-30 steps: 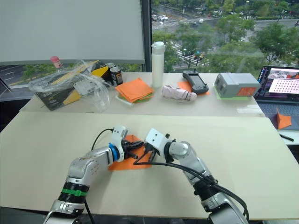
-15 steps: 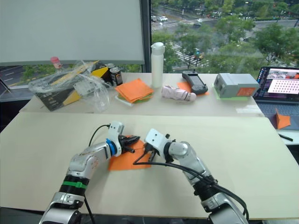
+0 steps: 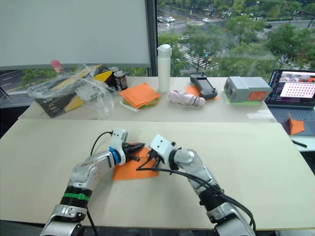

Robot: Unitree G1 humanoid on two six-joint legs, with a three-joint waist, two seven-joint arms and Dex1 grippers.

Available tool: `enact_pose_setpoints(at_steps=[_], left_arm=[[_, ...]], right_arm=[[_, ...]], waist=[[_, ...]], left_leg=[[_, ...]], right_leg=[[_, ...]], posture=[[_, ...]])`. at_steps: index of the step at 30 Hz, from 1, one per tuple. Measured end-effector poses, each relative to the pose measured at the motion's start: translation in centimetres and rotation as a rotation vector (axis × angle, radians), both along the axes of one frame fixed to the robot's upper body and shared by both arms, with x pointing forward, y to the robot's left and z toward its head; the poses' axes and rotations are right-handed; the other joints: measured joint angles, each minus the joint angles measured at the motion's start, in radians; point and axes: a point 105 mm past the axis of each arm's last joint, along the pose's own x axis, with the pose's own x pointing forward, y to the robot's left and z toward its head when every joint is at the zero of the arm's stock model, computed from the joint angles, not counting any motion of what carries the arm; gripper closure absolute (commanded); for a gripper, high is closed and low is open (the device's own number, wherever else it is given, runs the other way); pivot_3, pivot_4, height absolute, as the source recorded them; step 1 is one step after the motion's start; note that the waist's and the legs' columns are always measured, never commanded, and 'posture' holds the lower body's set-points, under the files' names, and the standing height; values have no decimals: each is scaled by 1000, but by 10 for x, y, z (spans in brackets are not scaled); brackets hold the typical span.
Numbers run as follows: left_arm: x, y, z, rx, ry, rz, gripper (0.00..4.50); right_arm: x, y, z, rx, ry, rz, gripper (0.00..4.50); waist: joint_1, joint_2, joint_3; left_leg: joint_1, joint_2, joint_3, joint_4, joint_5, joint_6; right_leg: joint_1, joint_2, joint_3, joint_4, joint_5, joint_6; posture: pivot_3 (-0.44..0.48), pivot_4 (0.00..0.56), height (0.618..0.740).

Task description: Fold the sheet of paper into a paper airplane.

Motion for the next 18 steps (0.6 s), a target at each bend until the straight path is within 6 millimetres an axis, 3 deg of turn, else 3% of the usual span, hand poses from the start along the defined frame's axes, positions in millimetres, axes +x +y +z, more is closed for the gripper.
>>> enact_pose_setpoints(at_steps=[9, 15, 18], left_arm=[[-3, 0, 0, 2, 1, 9, 4500], [-11, 3, 4, -86, 60, 64, 4500], [-15, 13, 19, -155, 63, 110, 4500]], right_arm=[[6, 5, -2, -25, -22, 8, 4490], [5, 6, -3, -45, -37, 23, 4490], [5, 6, -3, -48, -40, 24, 4490]], waist=[[-2, 0, 0], [-5, 0, 0], [-7, 0, 0]], left_leg=[[0, 0, 0, 0, 0, 0], [0, 0, 0, 0, 0, 1], [-1, 0, -1, 0, 0, 1]], right_leg=[[0, 0, 0, 0, 0, 0], [-1, 0, 0, 0, 0, 0], [-1, 0, 0, 0, 0, 0]], posture=[[0, 150, 740], [0, 150, 740], [0, 150, 740]])
